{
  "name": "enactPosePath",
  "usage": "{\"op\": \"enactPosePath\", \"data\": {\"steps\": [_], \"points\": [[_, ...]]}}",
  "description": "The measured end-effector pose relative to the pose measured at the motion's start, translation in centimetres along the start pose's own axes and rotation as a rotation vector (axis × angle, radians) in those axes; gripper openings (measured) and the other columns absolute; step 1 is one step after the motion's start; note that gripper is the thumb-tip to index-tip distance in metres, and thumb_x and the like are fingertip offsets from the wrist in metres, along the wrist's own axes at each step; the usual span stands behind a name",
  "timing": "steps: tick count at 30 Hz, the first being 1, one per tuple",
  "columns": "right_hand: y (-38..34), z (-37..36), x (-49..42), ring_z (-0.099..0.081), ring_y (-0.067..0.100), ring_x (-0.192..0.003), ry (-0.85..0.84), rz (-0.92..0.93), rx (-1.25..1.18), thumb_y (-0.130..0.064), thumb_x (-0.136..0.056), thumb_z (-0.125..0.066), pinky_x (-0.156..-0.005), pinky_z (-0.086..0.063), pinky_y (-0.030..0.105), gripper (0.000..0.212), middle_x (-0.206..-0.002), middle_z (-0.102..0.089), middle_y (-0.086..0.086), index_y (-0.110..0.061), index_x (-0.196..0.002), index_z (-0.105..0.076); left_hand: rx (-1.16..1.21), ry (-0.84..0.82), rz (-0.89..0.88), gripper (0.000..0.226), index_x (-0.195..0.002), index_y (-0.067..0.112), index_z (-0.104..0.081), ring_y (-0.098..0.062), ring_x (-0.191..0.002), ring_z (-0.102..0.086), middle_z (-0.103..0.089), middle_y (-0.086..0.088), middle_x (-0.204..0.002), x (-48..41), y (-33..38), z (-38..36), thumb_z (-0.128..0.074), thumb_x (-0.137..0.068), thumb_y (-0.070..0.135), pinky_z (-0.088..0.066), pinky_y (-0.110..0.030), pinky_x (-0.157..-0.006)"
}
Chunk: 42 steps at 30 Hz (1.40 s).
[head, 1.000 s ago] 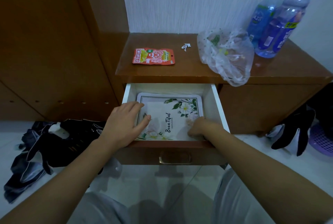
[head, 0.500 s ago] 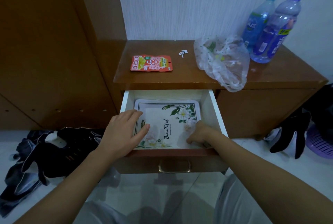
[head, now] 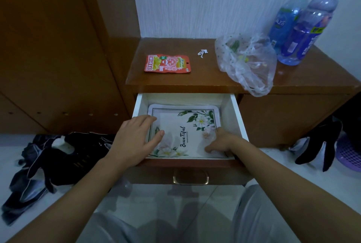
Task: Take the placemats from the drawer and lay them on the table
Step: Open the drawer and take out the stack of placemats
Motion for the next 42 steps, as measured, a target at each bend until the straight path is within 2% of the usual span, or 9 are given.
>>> {"op": "enactPosePath", "data": {"steps": [5, 10, 18, 24, 30, 34, 37, 40, 42], "points": [[0.1, -0.8, -0.1, -0.043, 0.033, -0.134, -0.043, -0.023, 0.047, -0.044, -0.078, -0.079, -0.103, -0.042, 0.037, 0.109, -0.153, -0.035, 0.015, -0.001, -0.153, -0.013, -0.004, 0.001, 0.001, 0.067, -0.141, 0.022, -0.048, -0.016, -0.130, -0.046, -0.053, 0.005, -0.140, 0.0, -0.2, 0.0, -0.026, -0.095, 0.066, -0.033, -0.038, -0.106], [0.6, -1.1, -0.2, -0.048, 0.031, -0.128, -0.006, -0.008, -0.017, -0.035, -0.077, -0.080, -0.098, -0.045, 0.035, 0.105, -0.146, -0.043, 0.013, -0.006, -0.153, -0.013, 0.013, 0.012, 0.010, 0.068, -0.139, 0.022, -0.050, -0.016, -0.129, -0.047, -0.055, 0.005, -0.138, 0.0, -0.1, 0.1, -0.025, -0.094, 0.067, -0.034, -0.038, -0.106], [0.0, -0.9, 0.2, -0.044, 0.032, -0.134, -0.062, -0.037, 0.064, -0.039, -0.080, -0.077, -0.104, -0.043, 0.038, 0.104, -0.153, -0.036, 0.015, -0.003, -0.154, -0.014, 0.016, 0.008, 0.020, 0.071, -0.140, 0.022, -0.050, -0.017, -0.129, -0.047, -0.055, 0.004, -0.139, 0.0, -0.2, 0.1, -0.024, -0.093, 0.069, -0.034, -0.039, -0.106], [-0.2, -1.1, 0.3, -0.043, 0.033, -0.134, 0.011, -0.041, -0.069, -0.033, -0.074, -0.084, -0.103, -0.044, 0.038, 0.113, -0.151, -0.037, 0.016, -0.003, -0.154, -0.010, 0.029, 0.012, 0.025, 0.070, -0.139, 0.021, -0.050, -0.017, -0.127, -0.048, -0.056, 0.003, -0.138, 0.1, -0.2, 0.2, -0.025, -0.094, 0.068, -0.035, -0.039, -0.105], [-0.3, -0.8, 0.6, -0.046, 0.032, -0.132, -0.056, -0.024, -0.032, -0.035, -0.078, -0.080, -0.104, -0.043, 0.036, 0.102, -0.151, -0.039, 0.015, -0.006, -0.153, -0.018, 0.024, 0.009, 0.028, 0.069, -0.139, 0.022, -0.050, -0.016, -0.127, -0.048, -0.055, 0.004, -0.137, 0.2, -0.2, 0.1, -0.025, -0.094, 0.068, -0.035, -0.038, -0.105], [-0.4, -1.5, 1.0, -0.048, 0.028, -0.130, -0.149, -0.012, 0.072, -0.045, -0.081, -0.075, -0.106, -0.042, 0.036, 0.083, -0.147, -0.046, 0.011, -0.009, -0.147, -0.038, 0.004, 0.005, 0.033, 0.067, -0.139, 0.023, -0.050, -0.015, -0.128, -0.047, -0.055, 0.005, -0.138, 0.1, -0.2, 0.0, -0.027, -0.095, 0.067, -0.034, -0.037, -0.105], [-0.2, -1.4, 0.9, -0.056, 0.024, -0.113, -0.076, 0.002, 0.013, -0.040, -0.081, -0.075, -0.088, -0.047, 0.030, 0.072, -0.138, -0.053, 0.011, -0.009, -0.139, -0.045, 0.009, 0.008, 0.035, 0.067, -0.139, 0.022, -0.050, -0.015, -0.128, -0.047, -0.056, 0.005, -0.137, 0.1, -0.3, 0.0, -0.027, -0.094, 0.067, -0.034, -0.037, -0.106], [0.1, 0.3, 0.8, -0.058, 0.018, -0.092, 0.091, 0.039, -0.206, -0.031, -0.083, -0.076, -0.068, -0.042, 0.023, 0.069, -0.135, -0.054, 0.009, -0.014, -0.142, -0.045, 0.020, 0.019, 0.035, 0.069, -0.138, 0.022, -0.051, -0.016, -0.127, -0.048, -0.056, 0.005, -0.136, 0.1, -0.2, 0.0, -0.027, -0.094, 0.068, -0.034, -0.038, -0.106], [0.1, 1.2, 0.8, -0.056, 0.010, -0.072, 0.156, 0.101, -0.338, -0.023, -0.083, -0.077, -0.052, -0.042, 0.018, 0.056, -0.120, -0.061, 0.008, -0.015, -0.134, -0.055, 0.015, 0.018, 0.033, 0.068, -0.138, 0.022, -0.051, -0.016, -0.127, -0.048, -0.056, 0.005, -0.136, 0.1, -0.2, 0.0, -0.027, -0.093, 0.068, -0.033, -0.037, -0.106]]}}
Point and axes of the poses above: each hand's wrist, its own x-axis away from the middle knuckle, its own z-axis out of the back of the hand, y = z × x, the point moved 7 cm from there along -x, towards the middle knuckle
